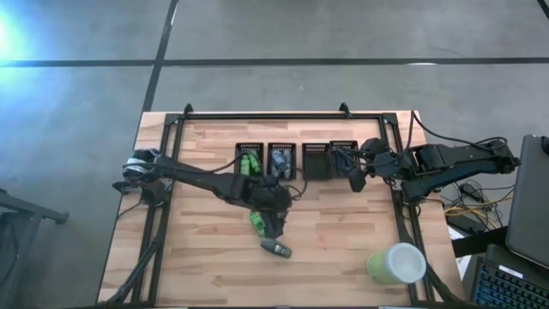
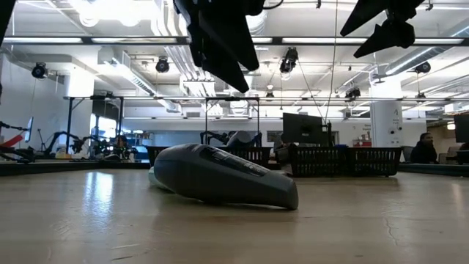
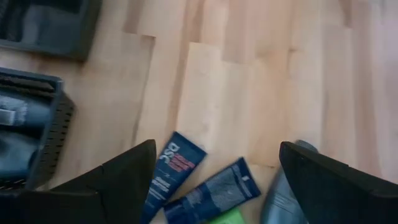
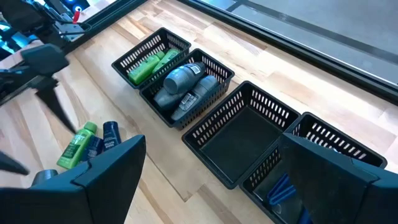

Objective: Pick & Place Travel size toiletries
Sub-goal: Put the roll-on into the center left black basket

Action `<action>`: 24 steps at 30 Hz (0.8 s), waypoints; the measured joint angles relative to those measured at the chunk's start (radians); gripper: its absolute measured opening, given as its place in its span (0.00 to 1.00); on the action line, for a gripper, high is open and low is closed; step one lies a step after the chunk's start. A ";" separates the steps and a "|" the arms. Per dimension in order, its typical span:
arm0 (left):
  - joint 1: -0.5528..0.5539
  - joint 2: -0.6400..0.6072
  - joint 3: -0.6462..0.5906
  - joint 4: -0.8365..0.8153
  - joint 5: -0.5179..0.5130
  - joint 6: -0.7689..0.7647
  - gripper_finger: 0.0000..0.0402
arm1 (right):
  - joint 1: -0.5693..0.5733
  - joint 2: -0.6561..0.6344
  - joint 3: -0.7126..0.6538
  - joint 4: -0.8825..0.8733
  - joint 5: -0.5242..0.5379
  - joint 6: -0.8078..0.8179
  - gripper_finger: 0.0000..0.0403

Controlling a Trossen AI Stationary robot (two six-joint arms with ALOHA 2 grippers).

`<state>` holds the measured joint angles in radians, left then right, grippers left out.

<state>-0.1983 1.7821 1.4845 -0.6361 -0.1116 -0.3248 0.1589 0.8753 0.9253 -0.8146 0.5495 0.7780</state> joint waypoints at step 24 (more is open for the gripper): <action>-0.216 0.002 -0.111 0.121 0.000 0.072 0.86 | 0.000 0.000 0.000 0.000 0.000 0.008 0.90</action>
<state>-0.4140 1.7840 1.3734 -0.5147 -0.1116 -0.2527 0.1587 0.8751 0.9253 -0.8146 0.5491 0.7856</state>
